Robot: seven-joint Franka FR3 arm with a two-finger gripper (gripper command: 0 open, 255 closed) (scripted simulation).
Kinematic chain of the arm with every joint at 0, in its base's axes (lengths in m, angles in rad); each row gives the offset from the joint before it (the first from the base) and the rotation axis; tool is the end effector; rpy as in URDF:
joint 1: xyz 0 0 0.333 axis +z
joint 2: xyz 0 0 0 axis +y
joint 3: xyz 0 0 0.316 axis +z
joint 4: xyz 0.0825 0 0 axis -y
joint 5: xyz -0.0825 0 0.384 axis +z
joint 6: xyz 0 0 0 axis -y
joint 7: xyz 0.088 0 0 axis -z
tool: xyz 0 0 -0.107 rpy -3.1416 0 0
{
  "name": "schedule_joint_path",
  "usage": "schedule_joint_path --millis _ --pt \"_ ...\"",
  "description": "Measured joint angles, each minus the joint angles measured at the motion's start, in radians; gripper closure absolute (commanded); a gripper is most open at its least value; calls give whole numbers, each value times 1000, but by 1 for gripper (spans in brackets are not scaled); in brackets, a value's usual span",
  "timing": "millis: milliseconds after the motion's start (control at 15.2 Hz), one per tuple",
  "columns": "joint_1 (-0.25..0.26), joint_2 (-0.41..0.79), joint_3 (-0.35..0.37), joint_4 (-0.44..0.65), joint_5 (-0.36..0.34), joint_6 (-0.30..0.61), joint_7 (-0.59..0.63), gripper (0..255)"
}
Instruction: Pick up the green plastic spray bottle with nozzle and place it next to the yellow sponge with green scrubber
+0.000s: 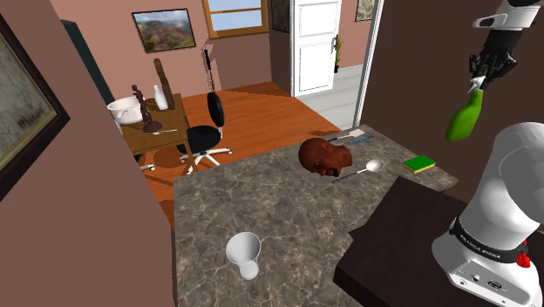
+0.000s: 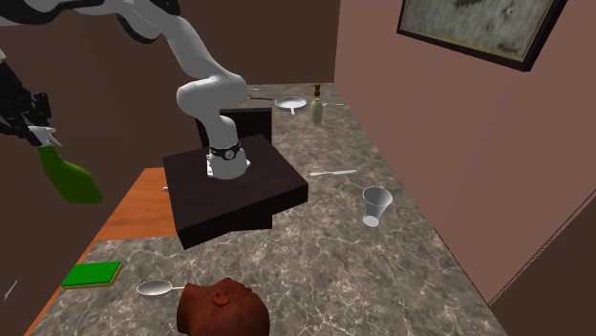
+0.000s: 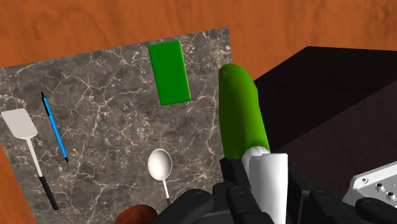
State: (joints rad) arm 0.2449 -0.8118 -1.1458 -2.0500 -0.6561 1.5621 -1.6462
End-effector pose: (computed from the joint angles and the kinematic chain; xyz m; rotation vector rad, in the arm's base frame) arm 0.1465 -0.4601 0.5051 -2.7230 -1.3941 -0.0589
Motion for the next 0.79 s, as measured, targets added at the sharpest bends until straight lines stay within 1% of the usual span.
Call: schedule_joint_path --millis 660,792 --pt "-4 -23 -72 -106 -56 107 17 255" --pt "2 -24 -90 -117 -66 126 19 255"
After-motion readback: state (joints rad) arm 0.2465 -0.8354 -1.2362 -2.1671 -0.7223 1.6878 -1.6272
